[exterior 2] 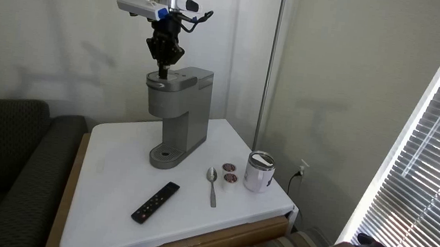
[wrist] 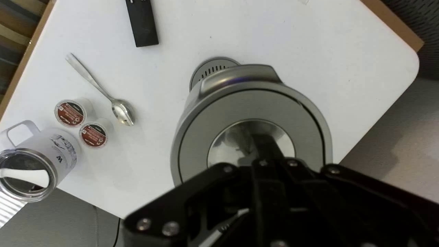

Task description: Press down on the coffeemaker

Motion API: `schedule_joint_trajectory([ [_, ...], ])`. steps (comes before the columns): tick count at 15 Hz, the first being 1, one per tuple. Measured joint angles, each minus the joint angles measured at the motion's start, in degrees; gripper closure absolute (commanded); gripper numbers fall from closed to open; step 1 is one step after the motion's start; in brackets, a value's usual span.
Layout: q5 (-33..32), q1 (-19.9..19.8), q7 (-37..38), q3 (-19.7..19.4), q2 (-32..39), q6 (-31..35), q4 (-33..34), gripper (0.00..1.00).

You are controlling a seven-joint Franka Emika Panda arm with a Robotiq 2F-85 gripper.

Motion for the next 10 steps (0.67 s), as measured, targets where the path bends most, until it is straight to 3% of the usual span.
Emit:
schedule_joint_trajectory([
  [10,-1.8,0.0,0.3,-1.0,-1.0,2.8,-1.0,1.00],
])
